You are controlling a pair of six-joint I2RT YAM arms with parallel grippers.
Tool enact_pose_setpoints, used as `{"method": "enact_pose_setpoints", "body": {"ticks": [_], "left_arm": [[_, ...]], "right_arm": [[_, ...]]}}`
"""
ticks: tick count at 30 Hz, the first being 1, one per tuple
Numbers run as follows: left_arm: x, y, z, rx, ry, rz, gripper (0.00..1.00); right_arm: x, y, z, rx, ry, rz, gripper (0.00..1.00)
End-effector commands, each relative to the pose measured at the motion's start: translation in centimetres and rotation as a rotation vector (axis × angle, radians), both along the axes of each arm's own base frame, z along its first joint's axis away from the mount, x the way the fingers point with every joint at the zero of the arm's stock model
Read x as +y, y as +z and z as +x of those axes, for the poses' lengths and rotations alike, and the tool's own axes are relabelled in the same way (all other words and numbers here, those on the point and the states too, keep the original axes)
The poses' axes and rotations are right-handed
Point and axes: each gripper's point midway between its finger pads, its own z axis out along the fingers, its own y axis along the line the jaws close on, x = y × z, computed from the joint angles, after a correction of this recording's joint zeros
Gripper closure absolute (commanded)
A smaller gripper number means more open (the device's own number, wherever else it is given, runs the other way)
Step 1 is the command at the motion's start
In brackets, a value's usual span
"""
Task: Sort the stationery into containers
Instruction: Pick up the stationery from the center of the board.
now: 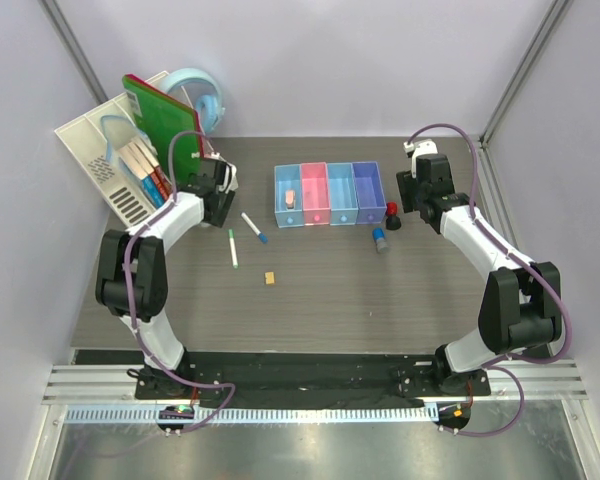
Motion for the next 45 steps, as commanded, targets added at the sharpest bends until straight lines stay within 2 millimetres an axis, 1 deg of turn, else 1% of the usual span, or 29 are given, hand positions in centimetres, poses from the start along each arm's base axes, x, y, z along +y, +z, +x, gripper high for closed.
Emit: {"method": "enact_pose_setpoints", "body": {"ticks": [1,2,8,12,19,28,32,36,40,42,43,45], "left_arm": [[0.6,0.2,1.7,-0.035,0.041,-0.030,0.36],[1.1,0.0,1.8,-0.027,0.052,-0.034,0.36],[1.4,-1.0,2.4,0.005,0.068,-0.100,0.35],[1.0,-1.1,3.1,0.000,0.041,-0.131,0.35],[-0.4,-2.1,3.5,0.022,-0.028,-0.197,0.35],[-0.3,-3.0,4.1,0.024,-0.056,-0.173,0.35],[-0.6,-2.6,4.5,0.011,-0.091,-0.185,0.31],[-1.9,-2.2,4.5,0.004,-0.143,-0.240,0.24],[-2.3,-2.0,4.7,-0.004,-0.169,-0.254,0.23],[-2.2,-2.0,4.8,-0.008,-0.175,-0.250,0.20],[-2.8,-2.0,4.8,-0.006,-0.197,-0.277,0.19],[-2.9,-2.2,4.9,-0.006,-0.205,-0.282,0.18]], "right_arm": [[0.1,1.5,0.0,-0.045,-0.005,0.024,0.25],[0.0,1.5,0.1,-0.046,-0.006,0.024,0.25],[0.2,1.6,0.0,-0.046,-0.003,0.029,0.25],[0.3,1.5,0.1,-0.044,-0.001,0.035,0.25],[0.4,1.5,0.0,-0.040,-0.001,0.042,0.25],[0.4,1.4,-0.1,-0.037,-0.001,0.046,0.25],[0.5,1.2,0.0,-0.030,0.000,0.047,0.25],[0.5,1.2,-0.1,-0.028,0.000,0.047,0.25],[0.4,1.2,-0.1,-0.029,-0.003,0.047,0.25],[0.5,1.2,-0.1,-0.028,0.002,0.051,0.25],[0.5,1.2,-0.1,-0.027,0.001,0.052,0.25],[0.5,1.1,-0.1,-0.024,0.001,0.052,0.25]]}}
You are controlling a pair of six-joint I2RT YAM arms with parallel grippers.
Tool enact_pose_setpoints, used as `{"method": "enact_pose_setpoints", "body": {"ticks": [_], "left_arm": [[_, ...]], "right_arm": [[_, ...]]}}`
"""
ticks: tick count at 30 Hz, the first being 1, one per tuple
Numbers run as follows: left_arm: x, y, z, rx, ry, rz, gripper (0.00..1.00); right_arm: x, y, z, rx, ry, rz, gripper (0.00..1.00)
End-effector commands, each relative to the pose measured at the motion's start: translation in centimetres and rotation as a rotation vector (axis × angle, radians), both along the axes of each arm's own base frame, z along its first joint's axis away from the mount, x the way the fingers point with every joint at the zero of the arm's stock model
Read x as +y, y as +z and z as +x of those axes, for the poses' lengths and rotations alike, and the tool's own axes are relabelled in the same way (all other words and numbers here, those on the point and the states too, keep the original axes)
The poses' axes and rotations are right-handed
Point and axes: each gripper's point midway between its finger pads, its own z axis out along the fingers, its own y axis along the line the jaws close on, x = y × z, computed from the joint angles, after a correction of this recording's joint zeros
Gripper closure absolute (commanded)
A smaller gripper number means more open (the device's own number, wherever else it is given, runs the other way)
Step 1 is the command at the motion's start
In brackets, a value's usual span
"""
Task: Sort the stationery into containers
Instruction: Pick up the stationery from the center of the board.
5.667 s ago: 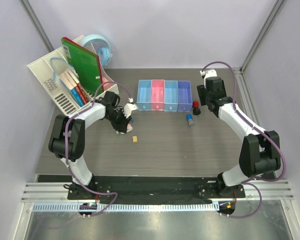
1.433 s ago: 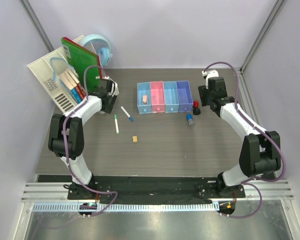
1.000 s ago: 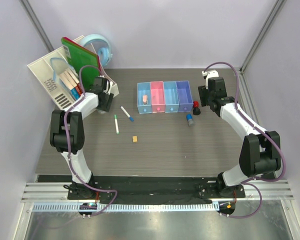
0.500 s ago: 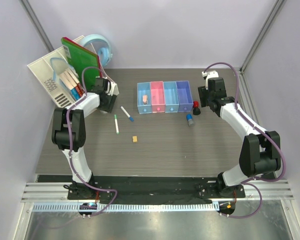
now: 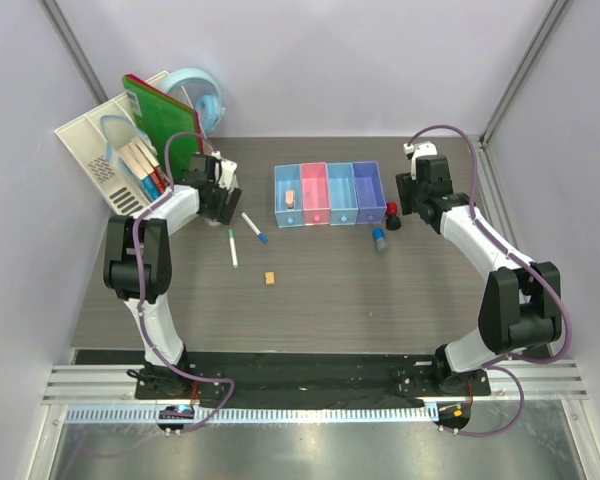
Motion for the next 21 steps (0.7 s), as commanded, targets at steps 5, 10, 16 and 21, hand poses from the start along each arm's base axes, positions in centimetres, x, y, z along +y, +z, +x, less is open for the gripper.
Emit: {"method": "enact_pose_setpoints", "body": {"ticks": [5,10,16,21], "left_arm": [[-1.1,1.4,2.2,-0.082,-0.067,-0.063,0.18],[-1.1,1.0,2.7,-0.085,-0.081,-0.064,0.18],[-1.0,0.7,3.2,-0.095,-0.088,-0.063,0.23],[-1.0,0.7,3.3,-0.097,-0.095,-0.068,0.38]], "right_arm": [[0.1,1.7,0.3,-0.050,-0.004,0.024,0.25],[0.1,1.5,0.2,-0.043,-0.003,0.026,0.25],[0.2,1.5,0.2,-0.042,-0.001,0.028,0.25],[0.2,1.4,0.3,-0.039,-0.002,0.028,0.25]]}}
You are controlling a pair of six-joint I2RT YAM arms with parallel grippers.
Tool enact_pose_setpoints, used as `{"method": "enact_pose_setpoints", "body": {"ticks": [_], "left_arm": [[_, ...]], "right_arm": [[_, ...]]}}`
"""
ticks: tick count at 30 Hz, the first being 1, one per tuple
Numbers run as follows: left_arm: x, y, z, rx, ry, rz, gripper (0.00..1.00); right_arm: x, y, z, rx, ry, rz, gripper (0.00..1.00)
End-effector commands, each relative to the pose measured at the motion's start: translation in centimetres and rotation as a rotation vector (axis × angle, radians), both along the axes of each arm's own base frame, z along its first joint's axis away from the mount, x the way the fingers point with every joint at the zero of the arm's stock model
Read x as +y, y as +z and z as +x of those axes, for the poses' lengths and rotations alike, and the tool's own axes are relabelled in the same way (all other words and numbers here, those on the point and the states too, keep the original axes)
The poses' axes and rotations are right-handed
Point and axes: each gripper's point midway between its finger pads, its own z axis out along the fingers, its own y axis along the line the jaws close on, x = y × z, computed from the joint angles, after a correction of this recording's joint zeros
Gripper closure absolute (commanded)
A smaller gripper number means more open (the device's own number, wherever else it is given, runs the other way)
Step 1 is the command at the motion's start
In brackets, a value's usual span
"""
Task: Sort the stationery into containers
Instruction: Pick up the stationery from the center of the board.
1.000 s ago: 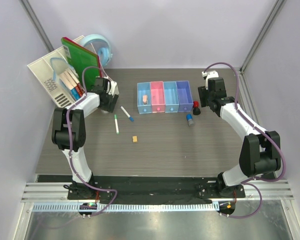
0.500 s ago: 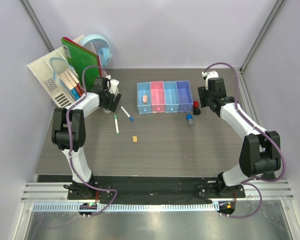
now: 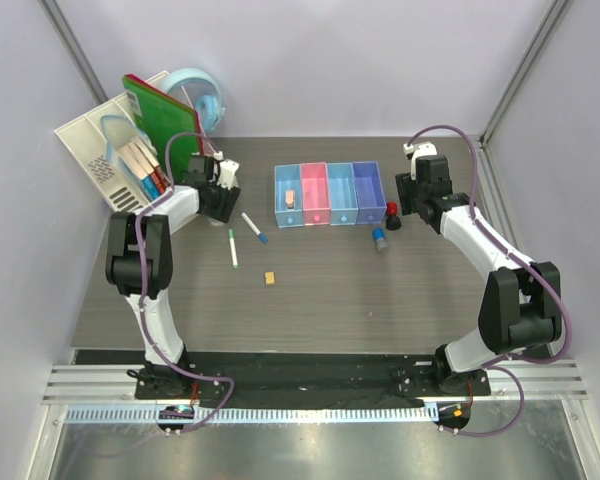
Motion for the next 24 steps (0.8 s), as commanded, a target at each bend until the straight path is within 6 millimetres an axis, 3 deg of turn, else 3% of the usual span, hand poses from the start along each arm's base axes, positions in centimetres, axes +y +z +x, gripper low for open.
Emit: {"method": "enact_pose_setpoints", "body": {"ticks": [1,4,8,9,17,21,22,24], "left_arm": [[-0.4,1.9,2.0,-0.075,-0.028,-0.033,0.40],[-0.7,2.2,1.9,-0.075,-0.038,-0.045,0.48],[-1.3,3.3,1.4,-0.071,-0.059,-0.075,0.72],[-1.4,3.6,1.2,-0.070,-0.062,-0.082,0.75],[-3.2,7.5,-0.3,-0.105,-0.114,-0.180,0.74],[-4.9,11.0,-1.8,-0.159,-0.181,-0.267,0.75],[-5.6,12.7,-2.3,-0.186,-0.214,-0.304,0.75],[-6.5,14.4,-3.1,-0.211,-0.250,-0.348,0.80]], "right_arm": [[0.0,1.5,0.3,-0.042,-0.009,0.019,0.25],[0.1,1.4,0.3,-0.042,-0.006,0.023,0.25],[0.2,1.3,0.3,-0.039,-0.003,0.024,0.25],[0.2,1.4,0.3,-0.039,-0.002,0.025,0.25],[1.5,1.4,0.3,-0.019,0.063,0.066,0.25],[4.7,2.1,-0.1,-0.011,0.239,0.153,0.24],[6.7,2.2,-0.7,0.002,0.341,0.222,0.23],[8.6,3.2,-1.3,-0.004,0.449,0.276,0.21]]}}
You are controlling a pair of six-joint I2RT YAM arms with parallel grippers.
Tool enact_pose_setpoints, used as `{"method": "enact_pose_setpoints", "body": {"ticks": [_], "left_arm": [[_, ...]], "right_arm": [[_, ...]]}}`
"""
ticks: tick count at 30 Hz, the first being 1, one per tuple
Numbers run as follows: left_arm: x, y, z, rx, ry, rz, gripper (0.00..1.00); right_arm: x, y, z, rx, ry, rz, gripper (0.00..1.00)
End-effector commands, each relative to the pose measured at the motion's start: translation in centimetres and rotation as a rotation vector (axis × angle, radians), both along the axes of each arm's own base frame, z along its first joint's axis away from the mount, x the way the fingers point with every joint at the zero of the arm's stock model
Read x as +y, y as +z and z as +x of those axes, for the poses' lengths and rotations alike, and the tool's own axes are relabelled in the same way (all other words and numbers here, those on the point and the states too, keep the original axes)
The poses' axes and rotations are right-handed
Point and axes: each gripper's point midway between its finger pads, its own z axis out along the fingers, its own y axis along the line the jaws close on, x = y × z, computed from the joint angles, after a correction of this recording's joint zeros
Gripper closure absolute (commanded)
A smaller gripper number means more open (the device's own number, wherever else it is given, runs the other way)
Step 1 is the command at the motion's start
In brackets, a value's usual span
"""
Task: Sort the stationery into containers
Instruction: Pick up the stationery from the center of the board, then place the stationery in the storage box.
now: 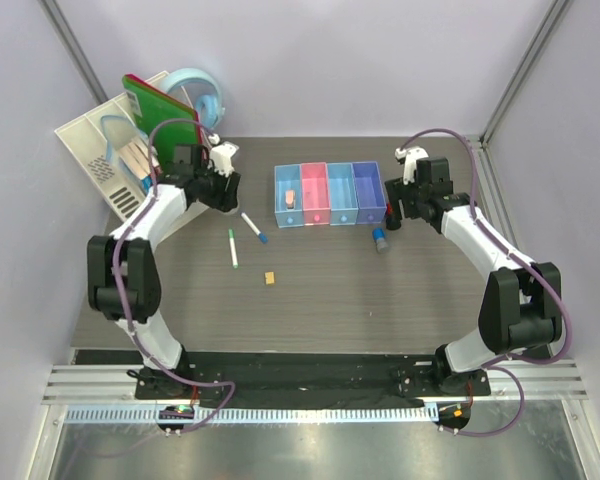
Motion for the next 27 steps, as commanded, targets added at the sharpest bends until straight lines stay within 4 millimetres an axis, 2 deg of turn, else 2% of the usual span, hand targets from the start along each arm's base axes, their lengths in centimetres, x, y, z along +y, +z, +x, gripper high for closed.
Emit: {"method": "enact_pose_setpoints", "body": {"ticks": [1,2,4,5,7,8,9,10,11,12,13,14,15,16,18,19,20,21,22,23,24,25,26,27], "left_arm": [[-3.2,7.3,-1.9,-0.124,-0.128,-0.180,0.83],[-3.6,9.1,-2.5,-0.160,-0.146,-0.207,0.91],[-4.8,10.8,-3.7,-0.164,-0.179,-0.297,0.97],[-5.4,12.6,-4.3,-0.198,-0.203,-0.335,0.98],[-6.6,14.1,-5.6,-0.209,-0.245,-0.417,0.99],[-7.5,15.0,-6.7,-0.208,-0.297,-0.470,1.00],[-7.9,16.4,-7.9,-0.219,-0.315,-0.512,1.00],[-8.4,16.8,-8.4,-0.246,-0.351,-0.536,1.00],[-9.0,17.4,-9.5,-0.263,-0.408,-0.560,1.00],[-9.2,18.7,-10.5,-0.297,-0.420,-0.574,1.00],[-9.8,19.9,-11.0,-0.361,-0.451,-0.574,1.00],[-9.9,19.2,-11.7,-0.365,-0.459,-0.574,1.00],[-10.1,20.6,-12.7,-0.422,-0.487,-0.575,1.00],[-10.4,20.9,-13.2,-0.436,-0.509,-0.584,1.00],[-10.6,21.4,-13.7,-0.427,-0.513,-0.604,1.00],[-10.7,22.4,-14.0,-0.466,-0.522,-0.610,1.00],[-10.7,22.5,-14.0,-0.479,-0.510,-0.610,1.00],[-10.6,23.4,-13.5,-0.530,-0.469,-0.602,1.00],[-10.5,23.7,-13.4,-0.536,-0.454,-0.607,1.00],[-10.4,24.0,-13.2,-0.539,-0.432,-0.616,1.00],[-10.3,24.2,-13.0,-0.549,-0.413,-0.614,1.00],[-10.2,24.3,-12.8,-0.561,-0.384,-0.607,1.00],[-10.2,24.1,-12.7,-0.561,-0.378,-0.604,1.00],[-10.4,23.6,-12.9,-0.551,-0.386,-0.601,1.00]], "right_arm": [[6.8,4.7,-1.4,-0.056,0.355,0.231,0.21],[7.9,5.6,-1.7,-0.062,0.416,0.269,0.20],[9.6,6.2,-2.5,-0.046,0.518,0.324,0.18],[11.4,7.7,-3.2,-0.052,0.617,0.400,0.17],[13.1,8.6,-4.5,-0.026,0.728,0.481,0.14],[14.4,10.6,-5.3,-0.040,0.820,0.550,0.12],[15.1,11.5,-5.9,-0.028,0.854,0.607,0.11],[15.7,11.8,-6.1,-0.004,0.884,0.658,0.11],[16.3,13.5,-6.1,-0.020,0.924,0.690,0.11],[17.1,14.8,-7.1,0.002,0.996,0.767,0.11],[17.6,15.5,-7.3,0.030,1.009,0.821,0.10],[18.0,16.4,-6.9,0.046,1.039,0.866,0.10],[18.6,17.4,-7.7,0.079,1.093,0.925,0.09],[19.1,18.4,-7.8,0.126,1.095,0.987,0.08],[20.1,19.0,-7.4,0.178,1.124,1.045,0.07],[21.1,19.7,-7.3,0.157,1.170,1.044,0.06],[21.8,19.4,-7.6,0.254,1.127,1.106,0.06],[22.4,20.4,-7.1,0.177,1.187,1.088,0.05],[23.6,20.6,-7.7,0.194,1.211,1.105,0.04],[24.1,20.7,-8.4,0.331,1.134,1.192,0.03],[24.9,21.0,-8.0,0.236,1.214,1.175,0.03],[25.5,21.2,-8.2,0.240,1.226,1.198,0.01],[26.3,22.3,-9.2,0.413,1.158,1.295,0.01],[26.8,21.9,-9.5,0.301,1.279,1.275,0.01]]}}
